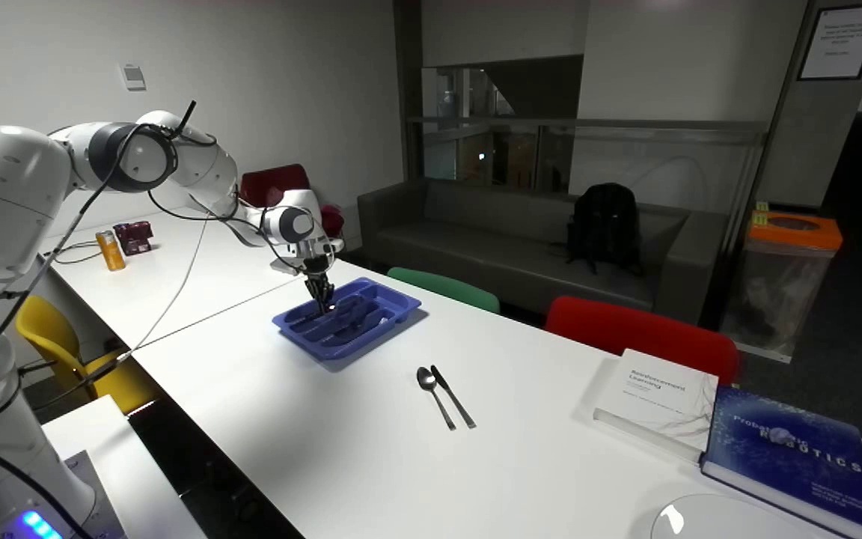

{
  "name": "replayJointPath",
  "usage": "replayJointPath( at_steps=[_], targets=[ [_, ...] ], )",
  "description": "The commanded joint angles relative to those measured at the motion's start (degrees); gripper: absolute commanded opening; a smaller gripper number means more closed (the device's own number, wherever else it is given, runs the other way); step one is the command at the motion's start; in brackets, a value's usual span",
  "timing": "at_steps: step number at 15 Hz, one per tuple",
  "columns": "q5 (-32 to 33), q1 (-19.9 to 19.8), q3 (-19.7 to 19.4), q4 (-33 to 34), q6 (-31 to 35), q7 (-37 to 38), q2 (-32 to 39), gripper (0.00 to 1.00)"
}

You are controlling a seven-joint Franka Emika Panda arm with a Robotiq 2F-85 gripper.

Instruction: Pick up the silver cutlery from the counter and place it on the blue tray

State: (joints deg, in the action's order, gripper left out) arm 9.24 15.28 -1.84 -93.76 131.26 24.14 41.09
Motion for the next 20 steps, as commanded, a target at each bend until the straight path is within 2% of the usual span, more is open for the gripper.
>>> replayJointPath(
  at_steps=[1,2,9,15,20],
  targets=[
    [-0.6,0.1,-0.1,-1.0,-0.4,0.2,-1.1,0.39],
    [-0.4,0.2,-0.3,-1.1,-0.4,0.2,-1.1,0.44],
    [-0.1,0.3,-0.4,-0.9,-0.5,0.1,-1.2,0.97],
    [1.6,0.4,-0.9,-1.9,-0.9,-1.3,-3.4,1.00],
    [3.1,-1.2,-1.4,-4.8,-0.1,-4.7,-7.4,1.00]
  ],
)
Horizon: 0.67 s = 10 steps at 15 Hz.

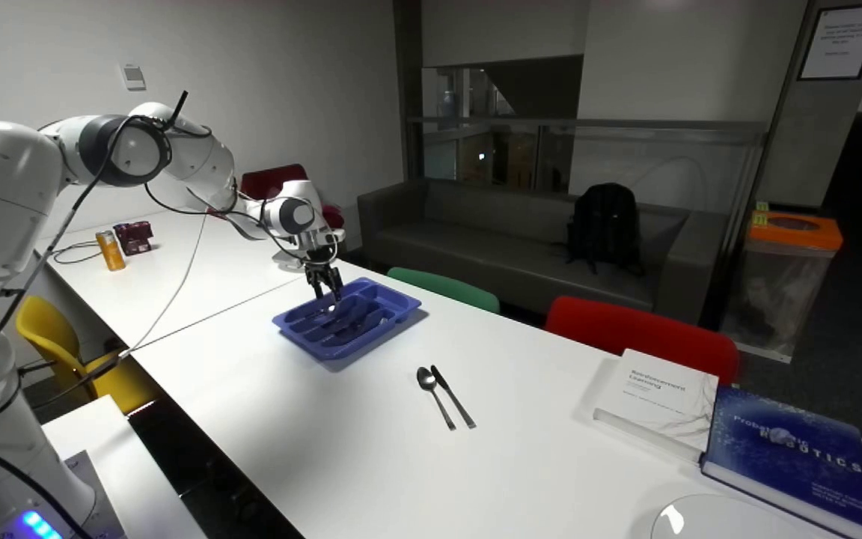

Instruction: Pick up the silver cutlery from the counter and place it on the blue tray

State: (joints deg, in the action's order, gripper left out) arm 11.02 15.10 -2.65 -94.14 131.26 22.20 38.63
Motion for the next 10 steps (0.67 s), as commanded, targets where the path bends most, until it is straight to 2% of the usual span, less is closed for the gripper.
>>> replayJointPath(
  at_steps=[1,10],
  targets=[
    [1.2,-1.6,-0.7,-5.5,0.4,-3.6,-6.0,1.00],
    [5.0,-9.3,-3.0,-19.0,10.9,-16.1,-14.6,1.00]
  ],
)
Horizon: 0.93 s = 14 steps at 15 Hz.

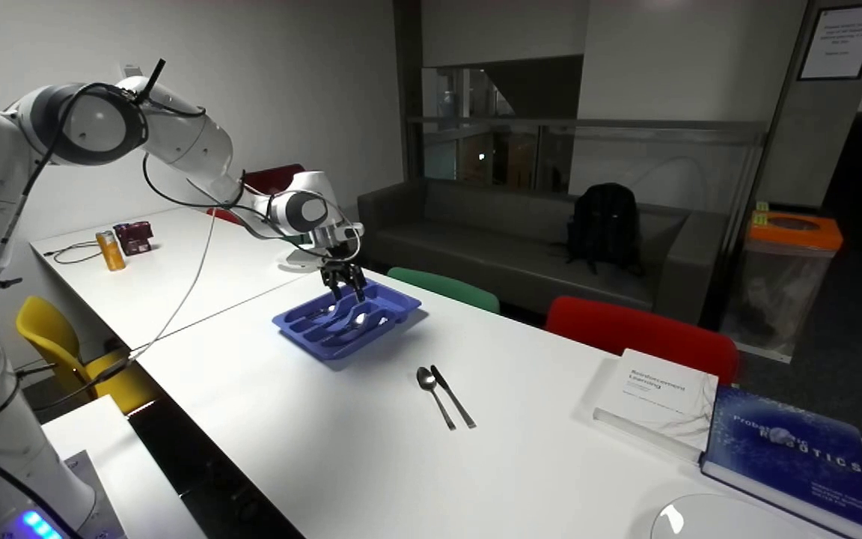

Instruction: Pick up the silver cutlery from the counter and place it on the blue tray

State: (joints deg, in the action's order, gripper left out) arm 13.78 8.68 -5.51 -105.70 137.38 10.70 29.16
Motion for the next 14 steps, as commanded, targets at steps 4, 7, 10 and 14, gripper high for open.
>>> replayJointPath(
  at_steps=[4,7,10,14],
  targets=[
    [3.8,-7.4,-0.1,-11.9,10.1,-14.6,-6.5,1.00],
    [4.1,-11.0,0.5,-13.8,14.4,-24.4,-5.9,1.00],
    [3.7,-14.3,1.2,-14.7,17.4,-33.1,-5.0,1.00],
    [2.7,-18.8,2.6,-15.5,18.8,-43.0,-4.7,1.00]
  ],
)
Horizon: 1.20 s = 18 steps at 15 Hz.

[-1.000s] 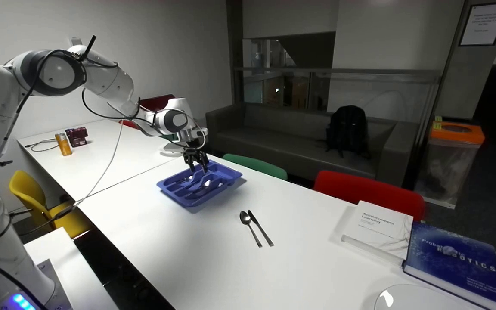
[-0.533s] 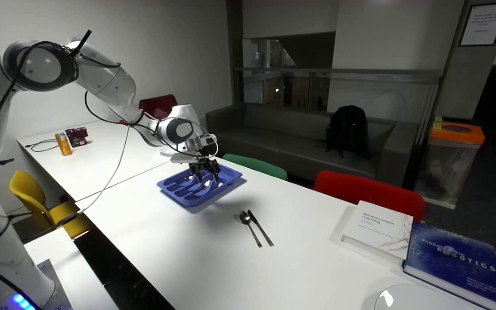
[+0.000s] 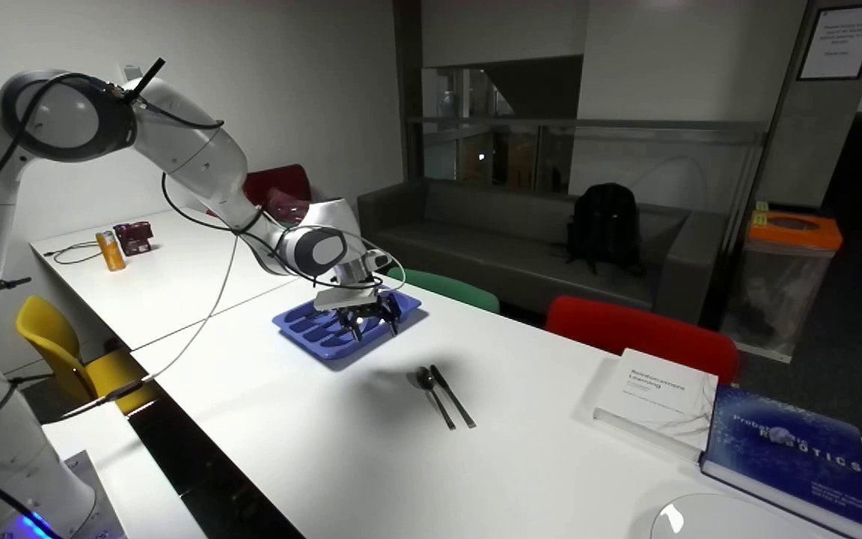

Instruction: Pick up the silver cutlery from the counter and place it on the blue tray

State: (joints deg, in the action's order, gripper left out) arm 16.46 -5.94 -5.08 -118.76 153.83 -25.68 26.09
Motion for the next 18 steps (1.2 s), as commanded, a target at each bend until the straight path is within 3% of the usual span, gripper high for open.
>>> replayJointPath(
  at_steps=[1,8,10,18],
  targets=[
    [-0.3,-5.3,2.6,-2.5,2.4,-8.4,-1.7,1.00],
    [-1.4,-8.7,3.4,-2.7,1.2,-17.9,-2.2,1.00],
    [-0.4,-6.9,1.9,-0.6,0.1,-15.5,-0.1,1.00],
    [-0.5,-6.8,2.8,-0.6,0.1,-15.6,-0.1,1.00]
  ],
)
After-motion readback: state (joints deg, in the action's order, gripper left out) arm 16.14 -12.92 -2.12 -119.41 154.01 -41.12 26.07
